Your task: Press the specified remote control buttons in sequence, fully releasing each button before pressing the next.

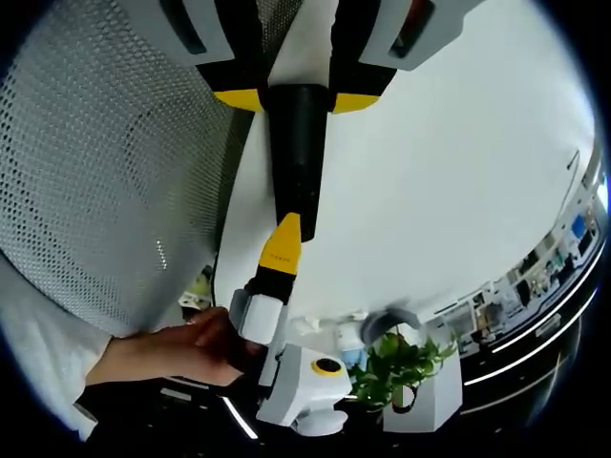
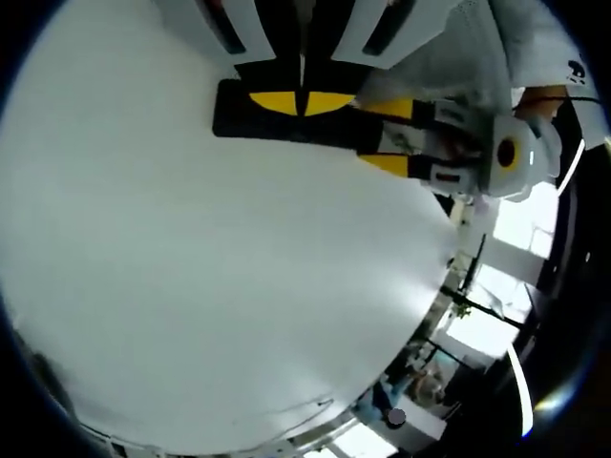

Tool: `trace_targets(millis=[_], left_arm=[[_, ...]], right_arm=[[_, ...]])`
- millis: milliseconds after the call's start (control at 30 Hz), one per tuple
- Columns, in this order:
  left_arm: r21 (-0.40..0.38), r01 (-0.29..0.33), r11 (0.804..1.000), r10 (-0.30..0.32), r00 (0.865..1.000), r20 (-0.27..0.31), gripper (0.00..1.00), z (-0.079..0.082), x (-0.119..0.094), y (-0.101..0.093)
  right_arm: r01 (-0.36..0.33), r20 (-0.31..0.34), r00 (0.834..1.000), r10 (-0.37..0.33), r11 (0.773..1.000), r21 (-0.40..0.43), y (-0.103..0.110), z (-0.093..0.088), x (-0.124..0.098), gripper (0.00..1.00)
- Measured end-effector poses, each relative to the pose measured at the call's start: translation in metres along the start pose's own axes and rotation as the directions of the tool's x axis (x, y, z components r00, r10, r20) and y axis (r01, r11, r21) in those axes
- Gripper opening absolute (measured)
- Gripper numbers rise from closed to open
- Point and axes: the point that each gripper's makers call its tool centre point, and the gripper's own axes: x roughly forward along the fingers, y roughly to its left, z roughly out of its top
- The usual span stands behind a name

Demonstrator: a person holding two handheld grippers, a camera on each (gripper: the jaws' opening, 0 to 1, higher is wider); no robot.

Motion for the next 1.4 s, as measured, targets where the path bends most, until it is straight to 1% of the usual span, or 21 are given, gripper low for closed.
trace_targets(millis=[200,467,567,600,800,967,1033,1233,1400], left_arm=[[0.002,0.002,1.0,-0.002,1.0,0.002,0.24,0.0,0.0001,-0.0001],[0.002,0.004,1.0,-0.004,1.0,0.006,0.25,0.0002,0.0004,-0.0002],[0.001,0.004,1.0,-0.004,1.0,0.007,0.25,0.0004,0.0005,-0.0006],[0.002,0.004,1.0,-0.004,1.0,0.007,0.25,0.0005,0.0006,-0.0006],[0.005,0.004,1.0,-0.004,1.0,0.007,0.25,0.0005,0.0007,-0.0007],[0.003,0.003,1.0,-0.003,1.0,0.007,0.25,0.0003,0.0007,-0.0004],[0.003,0.003,1.0,-0.003,1.0,0.006,0.25,0.0003,0.0007,-0.0007],[0.005,0.002,1.0,-0.002,1.0,0.002,0.25,0.0004,0.0006,-0.0005],[0.007,0.002,1.0,-0.002,1.0,-0.002,0.25,0.0007,0.0004,-0.0006]], right_arm=[[0.009,0.002,1.0,-0.009,0.999,-0.042,0.0008,0.0011,0.0031,0.0],[0.005,0.0,1.0,-0.005,0.999,-0.04,-0.0013,-0.001,0.0039,0.0],[0.006,0.011,1.0,-0.006,0.998,-0.062,-0.0011,-0.0016,0.0043,0.0],[0.011,0.017,1.0,-0.01,0.996,-0.084,-0.0013,-0.0015,0.0049,0.0],[0.029,0.021,0.999,-0.027,0.994,-0.105,-0.0013,-0.0013,0.0047,0.0],[-0.009,0.027,1.0,0.011,0.998,-0.061,-0.0019,-0.0009,0.0035,0.0],[-0.032,0.035,0.999,0.032,0.999,-0.005,-0.001,-0.0007,0.003,0.0],[-0.026,0.031,0.999,0.026,1.0,-0.002,0.0,-0.0005,0.0025,0.0],[-0.038,0.014,0.999,0.037,0.997,0.064,-0.0022,-0.0012,0.0011,0.0]])
